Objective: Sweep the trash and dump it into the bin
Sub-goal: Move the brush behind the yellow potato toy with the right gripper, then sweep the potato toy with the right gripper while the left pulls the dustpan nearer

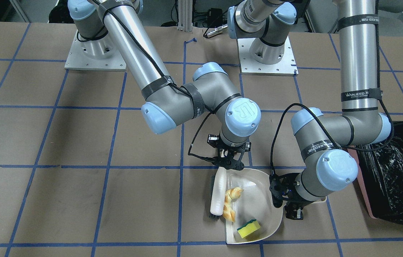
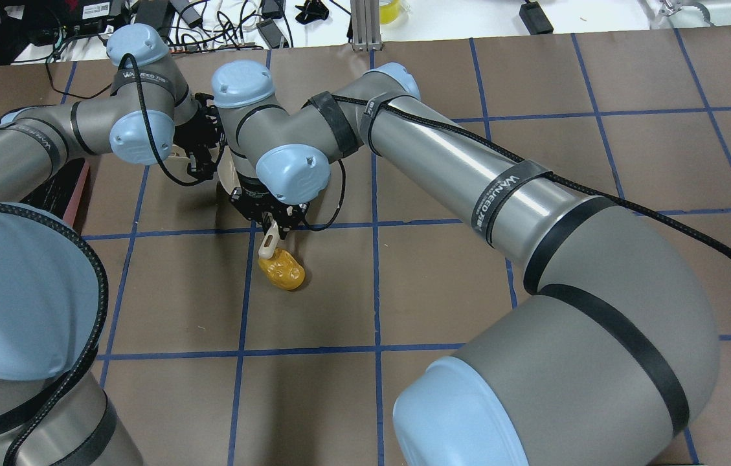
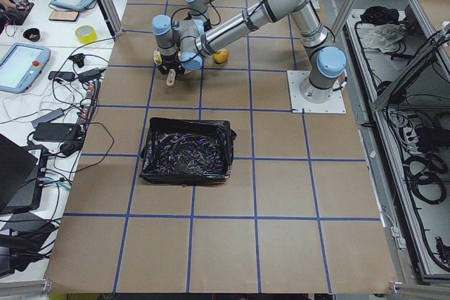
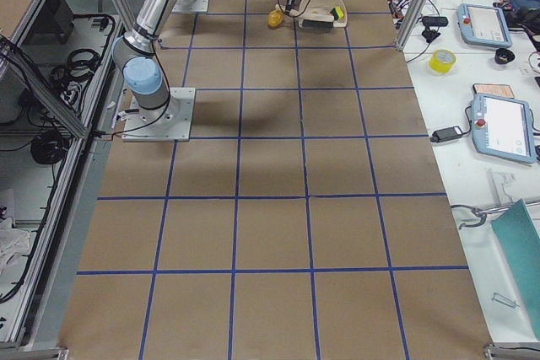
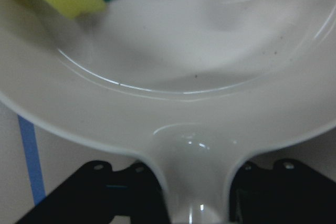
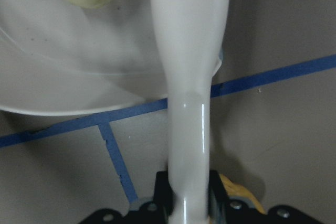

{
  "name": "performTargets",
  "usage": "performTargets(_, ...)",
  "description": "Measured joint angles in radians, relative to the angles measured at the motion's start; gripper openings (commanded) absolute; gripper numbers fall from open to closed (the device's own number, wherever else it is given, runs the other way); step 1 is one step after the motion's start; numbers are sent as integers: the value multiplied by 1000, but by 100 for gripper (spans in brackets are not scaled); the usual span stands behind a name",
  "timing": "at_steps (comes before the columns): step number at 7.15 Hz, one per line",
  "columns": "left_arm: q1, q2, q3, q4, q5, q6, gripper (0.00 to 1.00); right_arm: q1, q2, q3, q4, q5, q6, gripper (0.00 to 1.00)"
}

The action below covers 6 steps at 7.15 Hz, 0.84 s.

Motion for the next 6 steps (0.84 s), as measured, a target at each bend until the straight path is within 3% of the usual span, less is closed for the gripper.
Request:
performTargets(4, 10, 8, -1, 1, 2, 47, 0, -62, -108, -6, 184, -70, -144, 0)
performTargets(6, 51, 13, -4, 1, -4, 94, 0, -96, -195, 57, 265, -76, -173, 0)
